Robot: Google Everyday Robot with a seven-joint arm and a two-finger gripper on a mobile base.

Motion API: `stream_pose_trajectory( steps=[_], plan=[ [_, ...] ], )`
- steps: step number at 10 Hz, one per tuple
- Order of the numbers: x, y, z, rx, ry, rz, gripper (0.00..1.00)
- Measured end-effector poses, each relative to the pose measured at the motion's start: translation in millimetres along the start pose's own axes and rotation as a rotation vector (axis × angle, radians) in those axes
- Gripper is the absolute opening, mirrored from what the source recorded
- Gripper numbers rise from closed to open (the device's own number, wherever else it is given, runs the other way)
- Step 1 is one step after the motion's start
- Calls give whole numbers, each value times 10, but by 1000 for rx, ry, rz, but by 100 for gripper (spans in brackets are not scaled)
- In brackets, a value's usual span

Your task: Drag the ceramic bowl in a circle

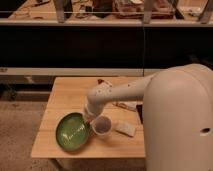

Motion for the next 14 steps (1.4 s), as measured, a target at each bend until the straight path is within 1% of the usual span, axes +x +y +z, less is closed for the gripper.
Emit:
stream_pose_trajectory(
  steps=[1, 2, 3, 4, 5, 6, 7, 8, 9, 10, 11, 12, 13, 14],
  plan=[
    [115, -206, 68, 14, 0, -32, 0],
    [306, -488, 214, 42, -5, -69, 0],
    [470, -682, 339, 68, -8, -95, 0],
    [649, -803, 459, 95, -6, -105, 0],
    [821, -853, 553, 121, 0, -104, 0],
    [1007, -841, 627, 158, 15, -84, 0],
    [1163, -683, 664, 192, 39, -42, 0],
    [1278, -480, 658, 218, 67, 1, 0],
    [1410, -217, 598, 244, 109, 51, 0],
    [1472, 127, 512, 257, 145, 108, 0],
    [1432, 319, 490, 257, 150, 139, 0],
    [1292, 542, 504, 251, 137, 175, 0],
    [1017, 756, 564, 234, 99, 208, 0],
    [910, 795, 575, 231, 87, 220, 0]
  ],
)
